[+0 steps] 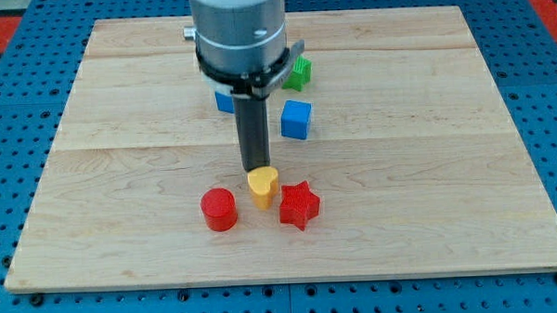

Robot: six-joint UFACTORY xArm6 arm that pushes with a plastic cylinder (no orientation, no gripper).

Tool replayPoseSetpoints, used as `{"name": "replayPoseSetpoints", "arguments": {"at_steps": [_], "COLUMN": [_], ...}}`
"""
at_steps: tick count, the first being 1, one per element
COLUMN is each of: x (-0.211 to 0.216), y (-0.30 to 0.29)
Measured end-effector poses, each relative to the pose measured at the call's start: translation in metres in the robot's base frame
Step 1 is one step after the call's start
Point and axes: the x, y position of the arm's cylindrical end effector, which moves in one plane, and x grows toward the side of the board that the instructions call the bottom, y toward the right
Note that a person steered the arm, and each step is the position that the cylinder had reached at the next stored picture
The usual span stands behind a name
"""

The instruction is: Push the hexagon to the top left side of the board

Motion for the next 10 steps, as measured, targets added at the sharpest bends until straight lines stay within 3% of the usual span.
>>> {"name": "replayPoseSetpoints", "arguments": {"at_steps": [2,3,6,7,10], "x": [0.017,-0.001,-0.064,-0.101,-0.194], "y": [0.0,0.0,-0.053,-0.009,0.013]}}
